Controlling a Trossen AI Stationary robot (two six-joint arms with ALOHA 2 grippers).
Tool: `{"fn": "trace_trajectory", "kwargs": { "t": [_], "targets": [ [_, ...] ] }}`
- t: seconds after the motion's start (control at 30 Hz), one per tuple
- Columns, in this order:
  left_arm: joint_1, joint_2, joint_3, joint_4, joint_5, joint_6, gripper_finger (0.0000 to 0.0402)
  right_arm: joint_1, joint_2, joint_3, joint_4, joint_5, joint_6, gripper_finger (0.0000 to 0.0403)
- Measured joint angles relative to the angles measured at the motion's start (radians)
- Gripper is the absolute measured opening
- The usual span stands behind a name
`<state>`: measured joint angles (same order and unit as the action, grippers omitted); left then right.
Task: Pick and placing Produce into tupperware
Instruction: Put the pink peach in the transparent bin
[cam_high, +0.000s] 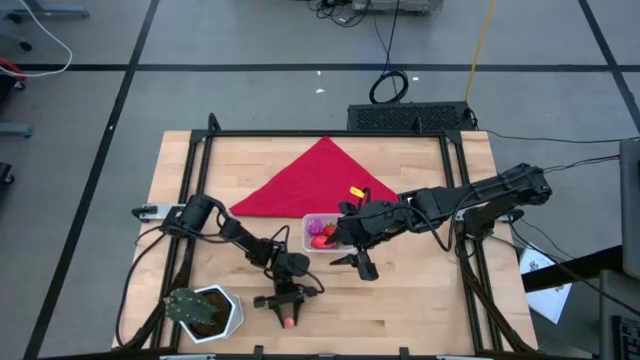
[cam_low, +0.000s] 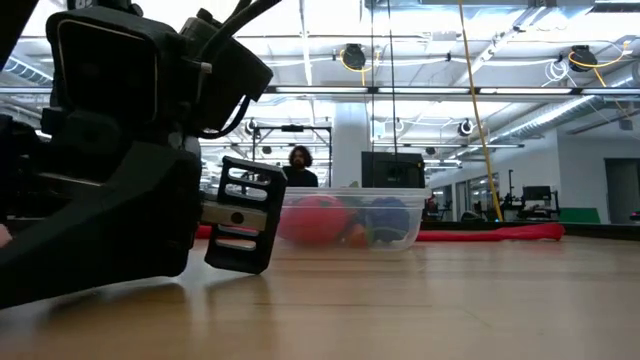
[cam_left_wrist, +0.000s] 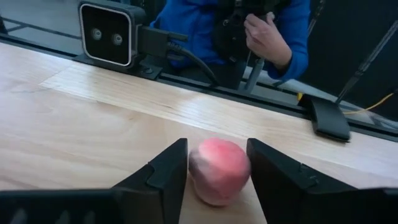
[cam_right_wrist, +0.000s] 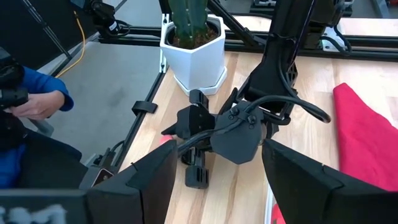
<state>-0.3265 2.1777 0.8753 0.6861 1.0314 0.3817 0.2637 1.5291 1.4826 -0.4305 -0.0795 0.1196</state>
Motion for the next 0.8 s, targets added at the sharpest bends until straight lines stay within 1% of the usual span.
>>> {"fn": "trace_trajectory", "kwargs": {
  "t": [0.13, 0.37, 0.5, 0.7, 0.8],
  "targets": [
    [0.002, -0.002, 0.0, -0.004, 0.047, -0.004, 0.0172, 0.003, 0.0, 0.0, 0.0, 0.0, 0.0, 0.0228],
    [0.011, -0.006, -0.001, -0.003, 0.058, -0.006, 0.0173, 0.008, 0.0, 0.0, 0.0, 0.0, 0.0, 0.0228],
    [0.01, -0.006, -0.001, -0.003, 0.03, 0.001, 0.0173, 0.013, 0.0, 0.0, 0.0, 0.0, 0.0, 0.0228],
    [0.009, -0.006, -0.001, -0.005, 0.013, 0.012, 0.0173, 0.013, 0.0, 0.0, 0.0, 0.0, 0.0, 0.0228],
    [0.009, -0.006, -0.001, -0.005, -0.024, 0.017, 0.0172, 0.013, 0.0, 0.0, 0.0, 0.0, 0.0, 0.0228]
  ]
}}
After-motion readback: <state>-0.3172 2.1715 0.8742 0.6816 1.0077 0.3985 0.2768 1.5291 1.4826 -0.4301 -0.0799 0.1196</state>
